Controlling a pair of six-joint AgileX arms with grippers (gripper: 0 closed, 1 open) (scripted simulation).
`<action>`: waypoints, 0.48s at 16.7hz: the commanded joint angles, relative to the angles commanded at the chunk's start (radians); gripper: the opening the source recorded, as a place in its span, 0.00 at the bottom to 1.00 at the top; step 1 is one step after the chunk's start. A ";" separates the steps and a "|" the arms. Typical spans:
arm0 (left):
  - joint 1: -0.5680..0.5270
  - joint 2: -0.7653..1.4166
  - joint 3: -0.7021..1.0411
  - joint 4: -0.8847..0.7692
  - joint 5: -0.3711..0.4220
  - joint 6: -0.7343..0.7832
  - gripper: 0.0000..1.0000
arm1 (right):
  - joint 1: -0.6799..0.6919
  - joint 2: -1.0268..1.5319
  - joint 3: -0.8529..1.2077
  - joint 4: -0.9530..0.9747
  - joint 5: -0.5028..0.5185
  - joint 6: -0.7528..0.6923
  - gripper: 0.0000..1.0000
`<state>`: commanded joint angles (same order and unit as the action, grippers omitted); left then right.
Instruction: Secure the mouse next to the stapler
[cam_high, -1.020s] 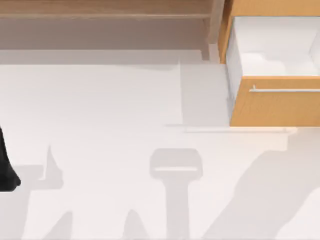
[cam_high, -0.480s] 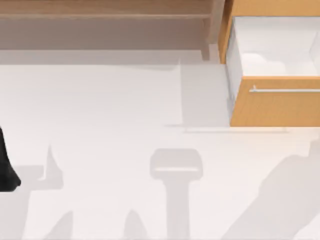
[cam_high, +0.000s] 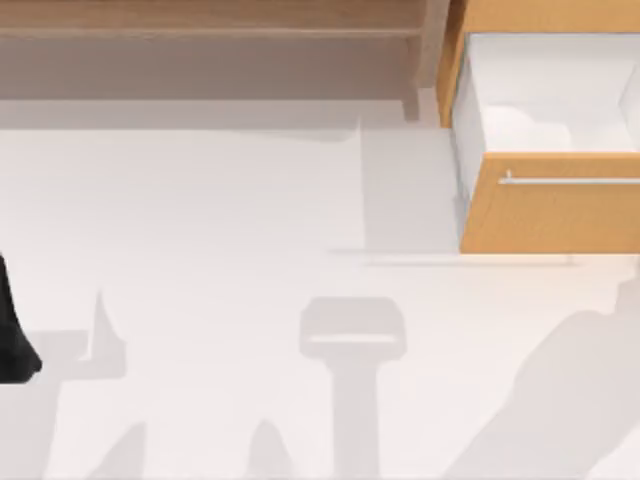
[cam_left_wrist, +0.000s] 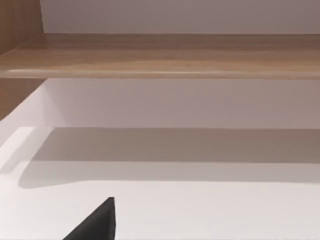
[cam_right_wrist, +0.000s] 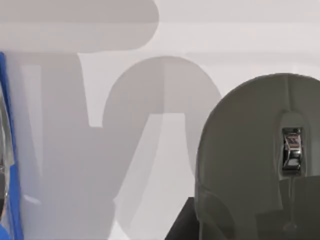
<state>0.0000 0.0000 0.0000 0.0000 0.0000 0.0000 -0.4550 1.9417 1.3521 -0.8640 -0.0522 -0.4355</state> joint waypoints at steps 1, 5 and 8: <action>0.000 0.000 0.000 0.000 0.000 0.000 1.00 | 0.000 -0.002 0.001 0.003 0.000 0.000 0.00; 0.000 0.000 0.000 0.000 0.000 0.000 1.00 | -0.001 -0.011 0.007 0.018 -0.001 0.000 0.00; 0.000 0.000 0.000 0.000 0.000 0.000 1.00 | -0.002 -0.014 0.009 0.030 -0.002 0.000 0.00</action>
<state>0.0000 0.0000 0.0000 0.0000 0.0000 0.0000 -0.4572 1.9276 1.3614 -0.8343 -0.0538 -0.4352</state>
